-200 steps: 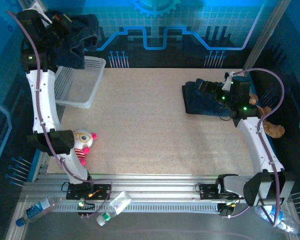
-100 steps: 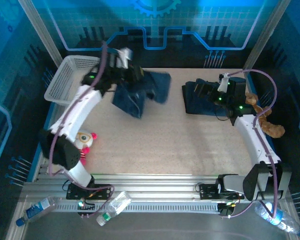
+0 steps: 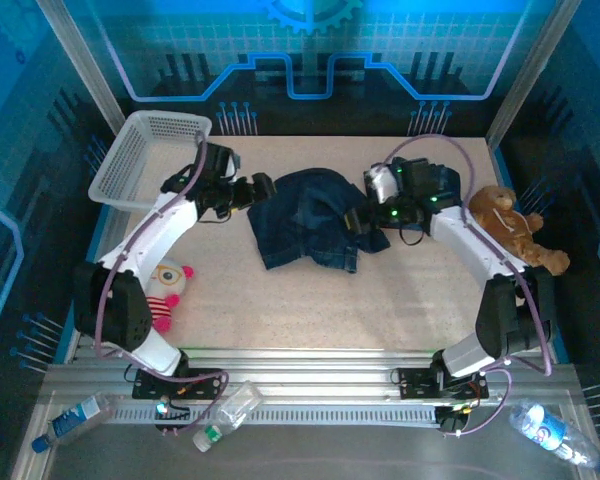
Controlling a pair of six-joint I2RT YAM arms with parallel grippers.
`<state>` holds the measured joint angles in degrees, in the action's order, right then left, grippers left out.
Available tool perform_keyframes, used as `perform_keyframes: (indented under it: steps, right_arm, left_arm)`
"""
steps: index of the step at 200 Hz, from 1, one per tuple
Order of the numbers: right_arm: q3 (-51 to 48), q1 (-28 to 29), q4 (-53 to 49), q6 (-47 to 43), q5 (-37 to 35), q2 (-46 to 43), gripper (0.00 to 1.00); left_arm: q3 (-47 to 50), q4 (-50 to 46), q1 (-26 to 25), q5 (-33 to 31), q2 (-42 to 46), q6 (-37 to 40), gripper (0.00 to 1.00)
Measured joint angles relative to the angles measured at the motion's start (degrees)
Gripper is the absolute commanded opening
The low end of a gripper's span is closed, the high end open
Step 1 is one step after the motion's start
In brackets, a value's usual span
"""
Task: Fold and stack the skirts
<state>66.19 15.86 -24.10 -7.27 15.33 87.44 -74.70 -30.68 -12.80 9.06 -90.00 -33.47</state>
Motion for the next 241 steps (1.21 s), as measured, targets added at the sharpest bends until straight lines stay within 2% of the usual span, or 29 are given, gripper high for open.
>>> perform_keyframes:
  steps: [30, 51, 96, 141, 152, 157, 165, 173, 174, 187, 203, 223, 241]
  right_arm:
    - [-1.36, 7.19, -0.98, -12.31, -3.54, 2.69, 1.0]
    - [-3.08, 10.36, -1.51, -19.3, -6.69, 4.61, 1.0]
    - [-9.73, 15.04, 1.2, -28.72, -15.04, 6.01, 0.99]
    - [-13.68, 17.0, 10.71, -33.57, -23.1, 7.52, 0.96]
    - [-14.21, 17.35, 12.92, -34.29, -24.76, 8.57, 0.95]
    - [-14.25, 17.51, 13.66, -34.45, -25.38, 9.18, 0.92]
    - [-14.25, 17.68, 13.92, -34.77, -25.4, 9.75, 0.8]
    - [-14.23, 18.14, 13.9, -35.28, -25.66, 9.9, 0.64]
    - [-14.23, 18.23, 13.9, -35.17, -25.64, 9.92, 0.6]
    - [-13.9, 19.06, 14.58, -34.84, -27.02, 10.8, 0.4]
    - [-12.66, 19.47, 15.63, -33.48, -29.51, 11.96, 0.2]
    - [-9.62, 19.56, 13.27, -31.08, -28.83, 10.45, 0.0]
    - [-4.9, 20.17, 8.41, -29.14, -24.98, 7.41, 0.0]
  left_arm:
    - [11.85, 5.97, 1.81, 2.93, -1.07, -10.32, 0.95]
    - [16.55, 9.22, 1.7, 6.08, -2.36, -15.76, 0.93]
    - [18.49, 17.2, 0.76, 10.4, -3.82, -22.8, 0.9]
    - [18.99, 22.08, -1.46, 11.02, -9.66, -27.23, 0.89]
    - [18.97, 22.95, -2.08, 10.93, -11.23, -27.85, 0.85]
    - [18.97, 23.12, -2.36, 10.91, -11.85, -28.06, 0.79]
    - [18.78, 23.02, -2.75, 10.29, -12.81, -28.55, 0.66]
    - [18.36, 22.12, -2.73, 9.79, -13.0, -29.05, 0.45]
    - [18.34, 22.14, -2.73, 9.75, -13.03, -28.94, 0.44]
    - [17.46, 23.85, -3.15, 9.49, -14.45, -29.44, 0.22]
    - [17.29, 25.38, -3.37, 8.33, -15.08, -29.46, 0.02]
    - [17.25, 25.18, -1.88, 6.49, -12.55, -28.87, 0.0]
    - [15.63, 22.49, 2.03, 4.61, -6.95, -26.21, 0.0]
